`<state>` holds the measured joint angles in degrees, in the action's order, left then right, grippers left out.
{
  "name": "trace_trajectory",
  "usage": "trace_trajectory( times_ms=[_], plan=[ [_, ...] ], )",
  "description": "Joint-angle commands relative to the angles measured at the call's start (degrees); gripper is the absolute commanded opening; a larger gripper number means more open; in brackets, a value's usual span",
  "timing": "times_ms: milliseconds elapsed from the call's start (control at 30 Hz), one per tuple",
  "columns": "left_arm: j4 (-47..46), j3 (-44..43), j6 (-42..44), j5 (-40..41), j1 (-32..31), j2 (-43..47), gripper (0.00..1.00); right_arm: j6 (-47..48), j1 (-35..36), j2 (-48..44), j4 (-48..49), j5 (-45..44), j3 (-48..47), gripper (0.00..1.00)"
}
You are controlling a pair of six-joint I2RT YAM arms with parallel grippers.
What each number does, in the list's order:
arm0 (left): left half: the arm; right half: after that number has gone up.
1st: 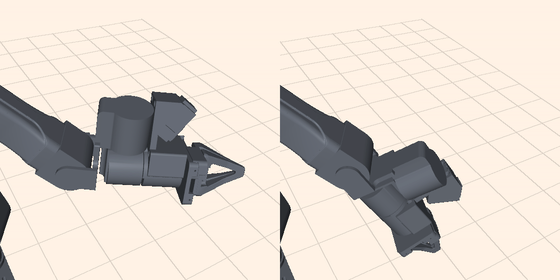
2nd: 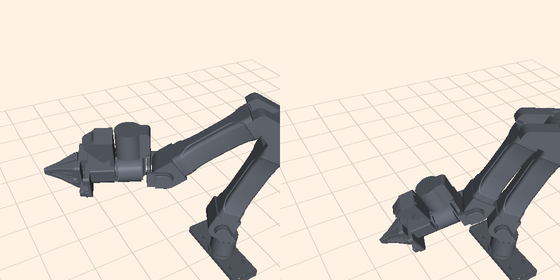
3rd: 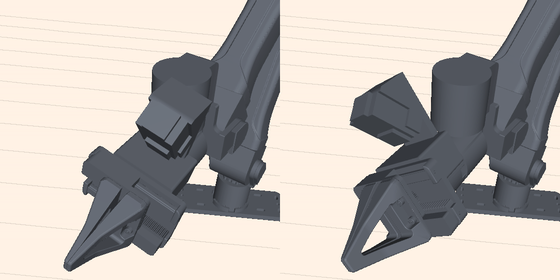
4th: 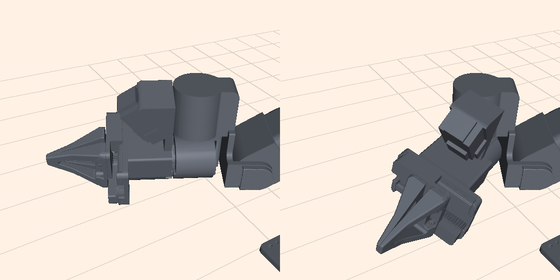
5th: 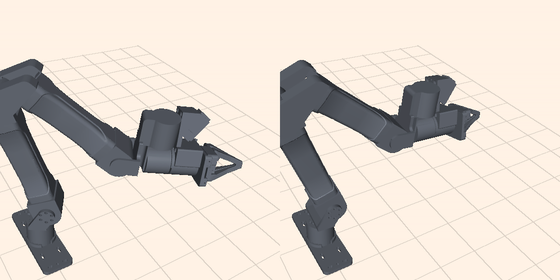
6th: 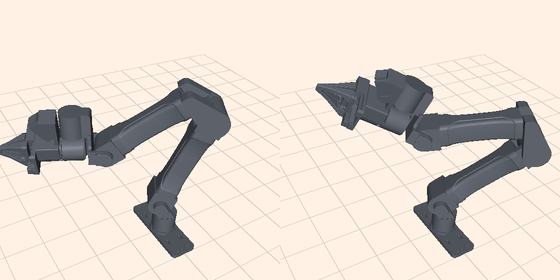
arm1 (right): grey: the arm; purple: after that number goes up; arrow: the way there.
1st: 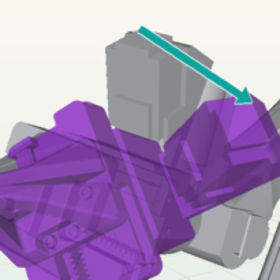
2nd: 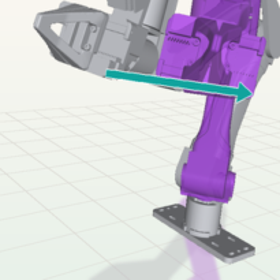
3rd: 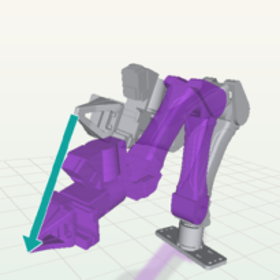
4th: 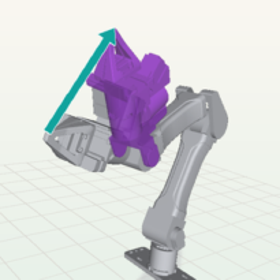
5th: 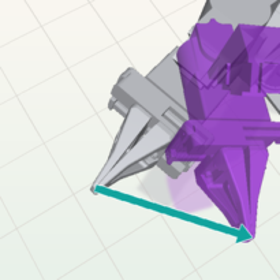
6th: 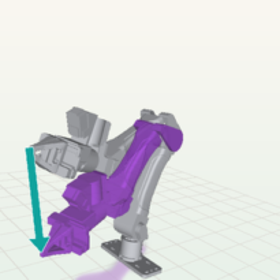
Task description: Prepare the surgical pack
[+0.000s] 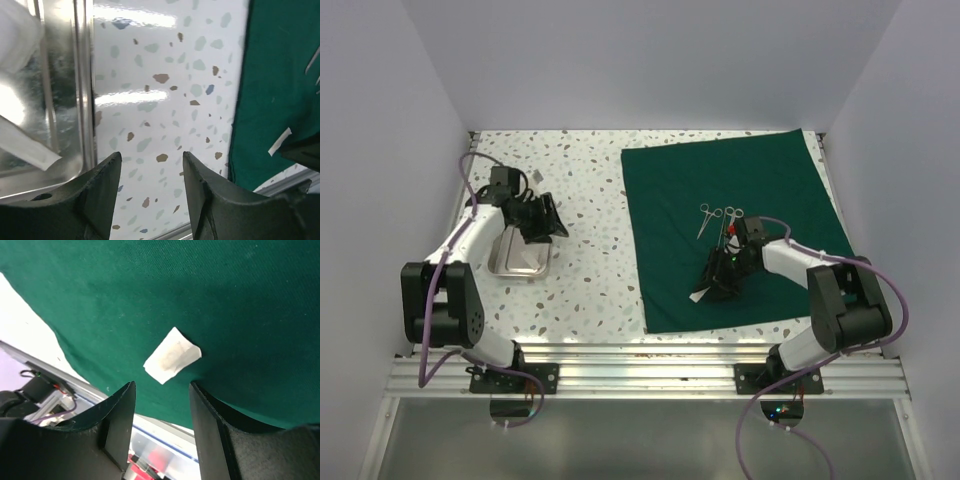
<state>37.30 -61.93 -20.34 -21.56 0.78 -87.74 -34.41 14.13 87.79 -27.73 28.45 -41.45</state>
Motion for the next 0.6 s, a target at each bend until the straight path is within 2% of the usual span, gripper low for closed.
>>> trace_trajectory(
  times_ms=[0,167,567],
  plan=[
    [-1.7,-1.8,0.7,-6.0,-2.5,-1.0,0.56,-2.1,-0.3,-0.6,7.2,1.4,1.6,0.51],
    [-2.5,-1.3,0.7,-7.6,-3.5,-1.2,0.55,-5.0,-0.4,-0.5,12.6,2.8,4.6,0.50],
    [-3.1,-1.0,0.5,-8.2,-3.5,-1.6,0.55,-7.2,-3.2,-3.0,13.5,-2.8,4.9,0.42]
  ],
)
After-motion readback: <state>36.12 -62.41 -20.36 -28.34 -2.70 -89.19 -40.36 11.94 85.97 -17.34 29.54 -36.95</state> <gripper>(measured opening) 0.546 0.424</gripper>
